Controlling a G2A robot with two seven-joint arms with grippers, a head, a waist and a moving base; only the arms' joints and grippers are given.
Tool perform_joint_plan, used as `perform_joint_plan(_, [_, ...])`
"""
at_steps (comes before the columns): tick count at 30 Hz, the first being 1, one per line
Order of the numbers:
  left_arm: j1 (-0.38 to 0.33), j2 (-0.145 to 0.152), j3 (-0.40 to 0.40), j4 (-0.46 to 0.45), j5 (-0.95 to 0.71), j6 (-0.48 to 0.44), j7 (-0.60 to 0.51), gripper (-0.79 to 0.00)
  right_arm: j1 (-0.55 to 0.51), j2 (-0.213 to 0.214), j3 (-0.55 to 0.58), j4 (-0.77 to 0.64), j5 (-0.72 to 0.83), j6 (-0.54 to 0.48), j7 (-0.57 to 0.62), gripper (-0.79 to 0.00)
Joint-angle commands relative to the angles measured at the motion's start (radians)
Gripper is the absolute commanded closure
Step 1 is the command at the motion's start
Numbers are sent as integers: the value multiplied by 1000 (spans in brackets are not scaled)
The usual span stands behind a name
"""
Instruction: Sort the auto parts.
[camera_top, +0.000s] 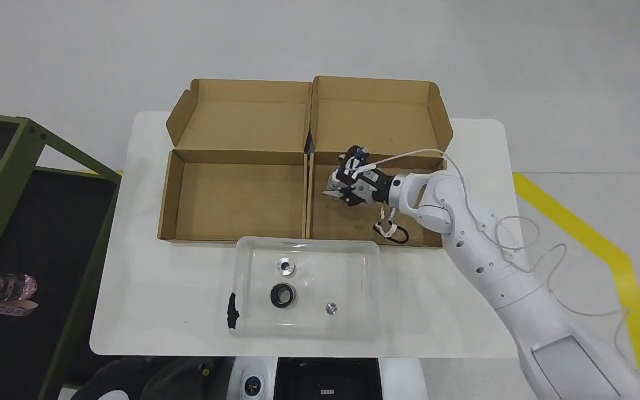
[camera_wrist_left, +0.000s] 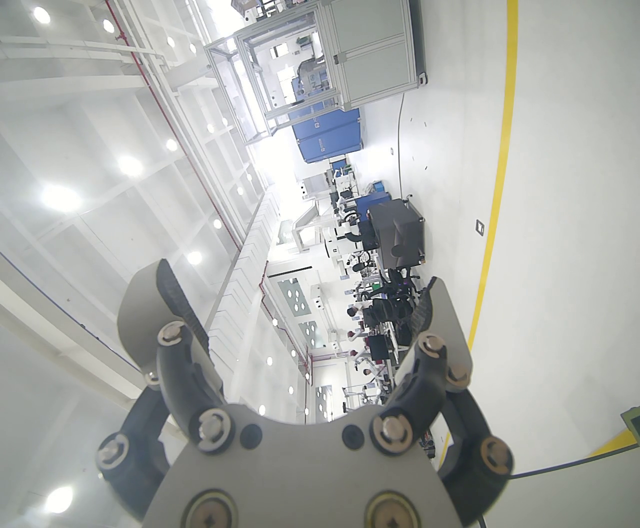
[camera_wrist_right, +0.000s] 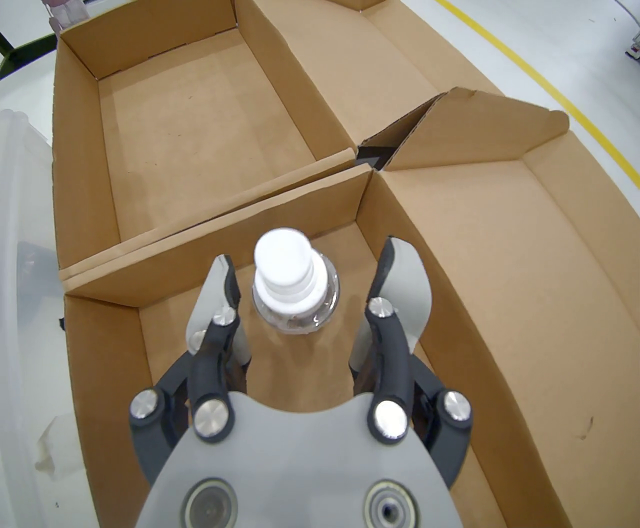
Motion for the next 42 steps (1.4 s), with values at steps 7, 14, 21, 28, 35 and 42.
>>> perform_joint_plan(7, [0,0,0,0,0,0,0,-785,-76,30,103,-167,71,-30,61,-785])
perform_joint_plan(14, [0,0,0,0,0,0,0,-785,-188,64,201,-388,105,-56,168,-785])
perform_joint_plan(21, [0,0,0,0,0,0,0,-785,-299,88,262,-576,177,-61,283,-785])
perform_joint_plan(28, [0,0,0,0,0,0,0,-785,-379,108,275,-709,241,-136,367,-785])
perform_joint_plan(35, [0,0,0,0,0,0,0,-785,-442,119,251,-774,227,-159,394,-785])
perform_joint_plan(42, [0,0,0,0,0,0,0,-785,-483,125,188,-803,221,-175,438,-785])
